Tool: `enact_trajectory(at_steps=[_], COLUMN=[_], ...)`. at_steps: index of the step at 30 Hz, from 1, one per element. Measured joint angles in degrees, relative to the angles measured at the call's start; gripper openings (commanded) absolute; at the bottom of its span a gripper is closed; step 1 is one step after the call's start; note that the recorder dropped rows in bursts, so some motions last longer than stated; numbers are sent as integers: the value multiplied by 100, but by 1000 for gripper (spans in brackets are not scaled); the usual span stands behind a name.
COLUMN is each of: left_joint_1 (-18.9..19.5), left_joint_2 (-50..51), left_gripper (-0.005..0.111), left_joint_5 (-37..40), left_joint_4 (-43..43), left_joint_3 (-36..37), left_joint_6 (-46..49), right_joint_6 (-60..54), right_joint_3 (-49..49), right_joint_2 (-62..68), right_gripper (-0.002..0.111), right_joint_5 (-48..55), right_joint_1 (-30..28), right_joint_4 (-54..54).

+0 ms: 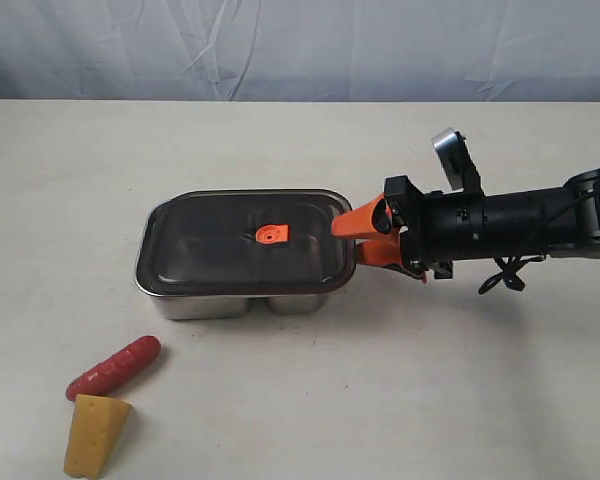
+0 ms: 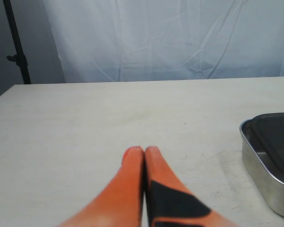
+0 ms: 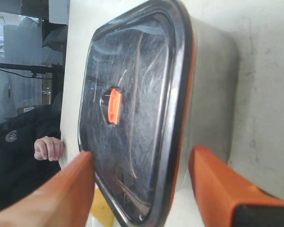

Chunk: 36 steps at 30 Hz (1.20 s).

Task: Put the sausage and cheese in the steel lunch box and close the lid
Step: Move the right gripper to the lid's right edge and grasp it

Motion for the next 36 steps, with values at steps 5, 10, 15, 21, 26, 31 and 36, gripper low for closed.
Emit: enact_trajectory(at_steps=[5,10,15,21,26,31,36], left_joint_1=[0,0,0,0,0,0,0], left_joint_2=[0,0,0,0,0,0,0], left_gripper=[0,0,0,0,0,0,0], left_joint_5=[0,0,0,0,0,0,0], left_joint_4=[-11,-11,-11,-11,-11,-11,-11], left_joint_3=[0,0,0,0,0,0,0], left_joint_6=[0,0,0,0,0,0,0], right_joint_6=[0,0,0,0,0,43,132], right_joint_3=[-33,-33,-33,-33,-33,-33,-33], right_joint_2=[0,0,0,0,0,0,0], right_gripper=[57,57,57,57,57,57,55], right_joint_5=[-126,-137,-137,-74,6,148,163], right_joint_1=[70,79,79,79,79,79,79], right_joint_4=[12,12,12,12,-10,-217,-459])
